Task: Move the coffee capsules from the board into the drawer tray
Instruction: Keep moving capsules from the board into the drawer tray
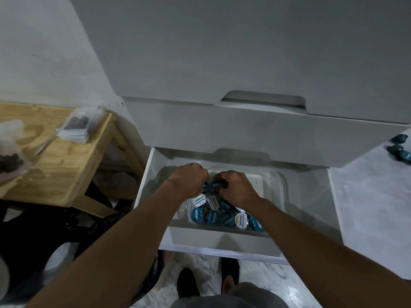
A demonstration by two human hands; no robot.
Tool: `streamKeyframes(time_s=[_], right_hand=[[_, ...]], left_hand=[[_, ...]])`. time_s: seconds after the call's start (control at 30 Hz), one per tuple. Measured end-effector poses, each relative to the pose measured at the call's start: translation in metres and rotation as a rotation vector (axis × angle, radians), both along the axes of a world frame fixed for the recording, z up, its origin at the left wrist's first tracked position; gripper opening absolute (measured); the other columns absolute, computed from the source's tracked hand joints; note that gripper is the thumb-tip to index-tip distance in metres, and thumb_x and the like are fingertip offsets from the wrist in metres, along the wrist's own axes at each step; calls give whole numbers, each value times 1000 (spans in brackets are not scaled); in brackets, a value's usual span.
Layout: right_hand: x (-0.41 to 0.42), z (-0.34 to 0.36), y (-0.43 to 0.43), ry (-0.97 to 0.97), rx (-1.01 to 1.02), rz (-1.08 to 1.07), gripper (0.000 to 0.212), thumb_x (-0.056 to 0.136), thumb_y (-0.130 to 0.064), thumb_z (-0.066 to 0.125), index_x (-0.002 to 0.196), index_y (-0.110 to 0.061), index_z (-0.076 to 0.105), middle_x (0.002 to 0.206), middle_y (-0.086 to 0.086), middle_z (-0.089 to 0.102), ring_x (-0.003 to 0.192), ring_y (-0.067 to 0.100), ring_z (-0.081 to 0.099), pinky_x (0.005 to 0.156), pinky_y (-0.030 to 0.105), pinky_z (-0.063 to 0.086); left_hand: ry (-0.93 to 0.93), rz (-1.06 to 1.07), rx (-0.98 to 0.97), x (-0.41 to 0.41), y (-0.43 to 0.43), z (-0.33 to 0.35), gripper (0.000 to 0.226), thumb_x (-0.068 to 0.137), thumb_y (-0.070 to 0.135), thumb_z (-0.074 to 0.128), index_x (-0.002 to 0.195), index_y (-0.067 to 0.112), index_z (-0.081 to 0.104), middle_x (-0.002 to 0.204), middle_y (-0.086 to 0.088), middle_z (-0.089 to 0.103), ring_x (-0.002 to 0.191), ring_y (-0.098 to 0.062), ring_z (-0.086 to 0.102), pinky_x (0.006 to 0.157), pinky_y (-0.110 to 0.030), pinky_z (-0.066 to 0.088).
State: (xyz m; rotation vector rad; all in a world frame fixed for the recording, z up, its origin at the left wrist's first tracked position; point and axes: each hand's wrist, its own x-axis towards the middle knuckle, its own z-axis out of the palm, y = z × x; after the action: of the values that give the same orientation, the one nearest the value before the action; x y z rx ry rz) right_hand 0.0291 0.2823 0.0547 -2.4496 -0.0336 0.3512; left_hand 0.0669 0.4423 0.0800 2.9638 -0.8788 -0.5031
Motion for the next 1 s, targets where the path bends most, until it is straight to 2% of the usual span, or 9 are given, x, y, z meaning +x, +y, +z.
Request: streamKeyframes(time_s=[0.27, 0.5, 0.73, 0.87, 1.0], right_hand=[[2, 0, 3, 10, -18, 58, 37, 82, -10, 67, 119, -15, 63, 119, 10, 64, 108, 23, 59, 94, 29, 48], [7, 2, -7, -34, -38, 93, 39, 83, -14, 65, 122, -14, 60, 118, 11, 62, 106, 25, 59, 94, 34, 49], [0, 22, -21, -198, -175, 142, 36, 90, -24, 54, 125, -12, 56, 126, 10, 55, 114, 28, 53, 96, 35, 43], [-24, 41, -28, -329, -324, 114, 39, 94, -29, 48, 127, -8, 51, 129, 12, 52, 119, 28, 47, 96, 38, 42], [-58, 63, -37, -412, -406, 42, 42, 95, -30, 45, 131, -8, 48, 133, 13, 50, 123, 29, 44, 101, 39, 39]], left_hand=[[-4, 20, 20, -3, 4, -1, 28, 87, 21, 62, 114, 16, 61, 114, -8, 57, 98, -24, 58, 79, -31, 47], [-3, 150, -61, -11, 3, 10, 42, 88, 23, 60, 130, 21, 51, 130, -6, 51, 111, -25, 55, 92, -39, 49], [-236, 346, -152, -43, -1, 22, 32, 93, 29, 49, 121, 15, 55, 119, -8, 58, 103, -23, 58, 87, -36, 48], [-374, 309, -169, -69, -9, 31, 33, 95, 26, 43, 122, 9, 52, 119, -11, 58, 107, -25, 55, 88, -36, 46], [-486, 194, -242, -92, -16, 55, 33, 95, 22, 46, 121, 2, 53, 118, -16, 59, 107, -31, 54, 93, -39, 43]])
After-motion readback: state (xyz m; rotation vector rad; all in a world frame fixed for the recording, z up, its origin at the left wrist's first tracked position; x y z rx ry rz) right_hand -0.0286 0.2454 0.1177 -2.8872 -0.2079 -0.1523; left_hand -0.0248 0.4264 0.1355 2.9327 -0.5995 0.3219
